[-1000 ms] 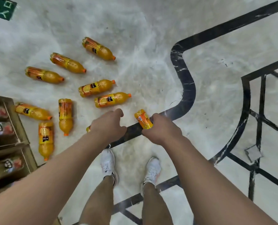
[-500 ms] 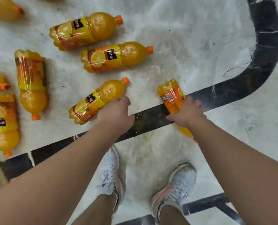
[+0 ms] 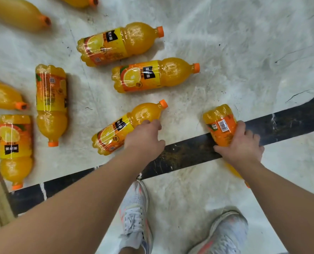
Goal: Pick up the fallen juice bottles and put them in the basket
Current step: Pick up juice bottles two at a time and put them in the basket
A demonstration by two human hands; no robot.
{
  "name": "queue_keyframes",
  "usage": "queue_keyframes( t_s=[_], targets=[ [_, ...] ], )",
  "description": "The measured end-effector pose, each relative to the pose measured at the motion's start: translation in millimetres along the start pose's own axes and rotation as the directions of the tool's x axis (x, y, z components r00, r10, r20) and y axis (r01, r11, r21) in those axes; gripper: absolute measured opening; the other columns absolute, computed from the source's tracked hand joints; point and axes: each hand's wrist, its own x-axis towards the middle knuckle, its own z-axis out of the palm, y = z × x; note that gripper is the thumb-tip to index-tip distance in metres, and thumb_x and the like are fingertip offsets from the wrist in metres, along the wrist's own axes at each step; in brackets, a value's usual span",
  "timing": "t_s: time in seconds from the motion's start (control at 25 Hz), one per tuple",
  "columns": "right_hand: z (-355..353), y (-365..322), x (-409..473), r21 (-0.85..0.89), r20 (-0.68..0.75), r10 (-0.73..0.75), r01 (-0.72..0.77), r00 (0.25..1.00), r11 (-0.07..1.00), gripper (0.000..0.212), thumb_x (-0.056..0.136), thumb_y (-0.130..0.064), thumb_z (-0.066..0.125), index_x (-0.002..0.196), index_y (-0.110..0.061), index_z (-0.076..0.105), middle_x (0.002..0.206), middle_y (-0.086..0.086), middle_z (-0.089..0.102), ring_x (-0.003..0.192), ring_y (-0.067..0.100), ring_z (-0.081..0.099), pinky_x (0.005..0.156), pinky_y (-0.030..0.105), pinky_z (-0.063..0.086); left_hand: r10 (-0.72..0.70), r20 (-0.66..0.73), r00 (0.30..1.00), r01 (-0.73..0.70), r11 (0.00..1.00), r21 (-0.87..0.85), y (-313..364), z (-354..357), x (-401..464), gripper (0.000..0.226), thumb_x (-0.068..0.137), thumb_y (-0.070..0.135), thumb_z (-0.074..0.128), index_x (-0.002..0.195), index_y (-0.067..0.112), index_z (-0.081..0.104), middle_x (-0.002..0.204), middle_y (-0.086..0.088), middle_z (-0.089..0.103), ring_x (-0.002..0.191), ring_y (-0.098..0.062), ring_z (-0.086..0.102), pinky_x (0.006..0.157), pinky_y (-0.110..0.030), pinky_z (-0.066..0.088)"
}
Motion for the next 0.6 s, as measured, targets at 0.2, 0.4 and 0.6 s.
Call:
queue_keyframes(
  t_s=[0.2,0.4,0.6],
  targets=[
    [-3.9,-13.3,-40.5,0.320,0.090,0.009,-0.038,0.996,0.947,0.100,0.067,-0.047,0.087,0.143,-0.014,0.032,0.132,0.018,0.049,0.118,0.042,0.051,0.094,0.049,0.046,0.020,-0.096,0.995,-0.010,0.995,0.103,-40.6,-8.0,22.0,0.080,0.085,0.042,0.078,0.152,0.034,0.035,0.150,-0.007,0.039,0.134,-0.033,0.042,0.092,-0.047,0.048],
    [7.2,-34.6,-86.6,0.476,0.143,-0.041,-0.032,0.989,0.879,0.099,0.070,-0.049,0.084,0.146,-0.021,0.027,0.125,0.006,0.047,0.108,0.030,0.057,0.086,0.043,0.052,0.031,-0.005,1.000,-0.029,0.966,0.257,-76.8,7.1,51.8,0.132,0.071,0.048,0.090,0.158,0.046,-0.009,0.162,-0.009,0.026,0.144,-0.039,0.036,0.109,-0.057,0.039],
    [10.6,-54.4,-98.4,0.437,0.207,-0.093,-0.007,0.974,0.899,0.104,0.070,-0.057,0.081,0.149,-0.024,0.022,0.129,0.004,0.045,0.111,0.028,0.057,0.089,0.048,0.055,-0.080,-0.055,0.995,0.084,0.994,0.064,-110.7,3.0,65.1,0.110,0.062,0.051,0.093,0.149,0.024,0.032,0.131,-0.018,0.058,0.113,-0.043,0.058,0.094,-0.049,0.050]
  ],
)
